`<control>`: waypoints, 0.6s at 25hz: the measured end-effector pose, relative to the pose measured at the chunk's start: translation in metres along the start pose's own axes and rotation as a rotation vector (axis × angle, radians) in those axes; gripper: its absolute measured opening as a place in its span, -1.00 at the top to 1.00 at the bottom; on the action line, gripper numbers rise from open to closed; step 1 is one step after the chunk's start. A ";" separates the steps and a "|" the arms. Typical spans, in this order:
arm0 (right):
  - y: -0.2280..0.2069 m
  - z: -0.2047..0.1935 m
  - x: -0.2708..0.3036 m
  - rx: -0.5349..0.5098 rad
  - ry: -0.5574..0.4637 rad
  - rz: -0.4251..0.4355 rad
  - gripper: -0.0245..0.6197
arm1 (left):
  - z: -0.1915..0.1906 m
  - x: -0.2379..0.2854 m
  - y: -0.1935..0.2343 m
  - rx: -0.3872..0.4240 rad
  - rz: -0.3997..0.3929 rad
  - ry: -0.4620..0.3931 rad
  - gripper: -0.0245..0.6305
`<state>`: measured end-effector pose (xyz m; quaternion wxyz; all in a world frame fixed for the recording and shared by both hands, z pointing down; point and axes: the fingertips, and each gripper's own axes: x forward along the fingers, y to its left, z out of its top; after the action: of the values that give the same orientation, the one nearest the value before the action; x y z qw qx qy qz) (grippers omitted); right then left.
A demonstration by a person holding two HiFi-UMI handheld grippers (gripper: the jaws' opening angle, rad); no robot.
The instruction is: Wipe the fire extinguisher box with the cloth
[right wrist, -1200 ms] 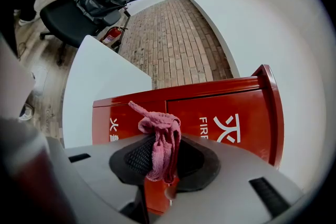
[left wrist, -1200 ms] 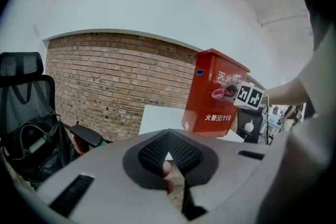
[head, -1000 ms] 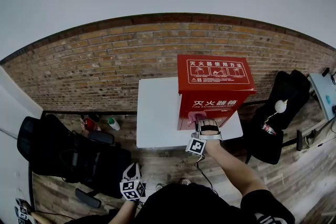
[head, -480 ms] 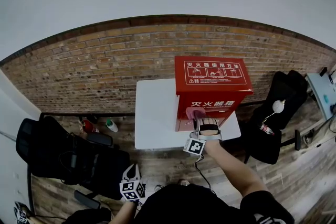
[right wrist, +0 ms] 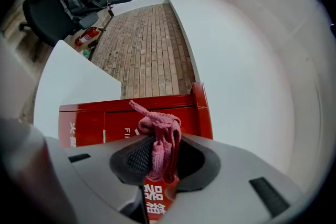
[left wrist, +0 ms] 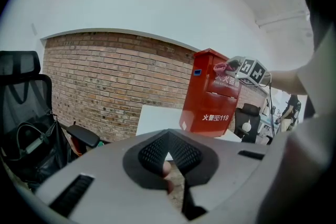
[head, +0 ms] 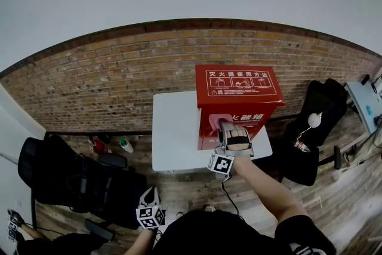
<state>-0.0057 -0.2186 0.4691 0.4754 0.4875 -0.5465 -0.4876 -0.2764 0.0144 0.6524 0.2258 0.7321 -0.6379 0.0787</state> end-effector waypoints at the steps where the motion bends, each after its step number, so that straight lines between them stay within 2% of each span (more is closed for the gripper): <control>1: -0.004 0.000 0.000 -0.004 0.000 -0.009 0.61 | 0.001 0.000 -0.001 0.000 -0.001 -0.002 0.86; 15: -0.049 -0.001 -0.004 -0.013 0.027 -0.106 0.61 | -0.003 -0.006 0.001 0.009 -0.002 0.001 0.86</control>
<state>-0.0012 -0.2171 0.4204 0.4593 0.5193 -0.5101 -0.5091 -0.2774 0.0214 0.6529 0.2231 0.7338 -0.6365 0.0818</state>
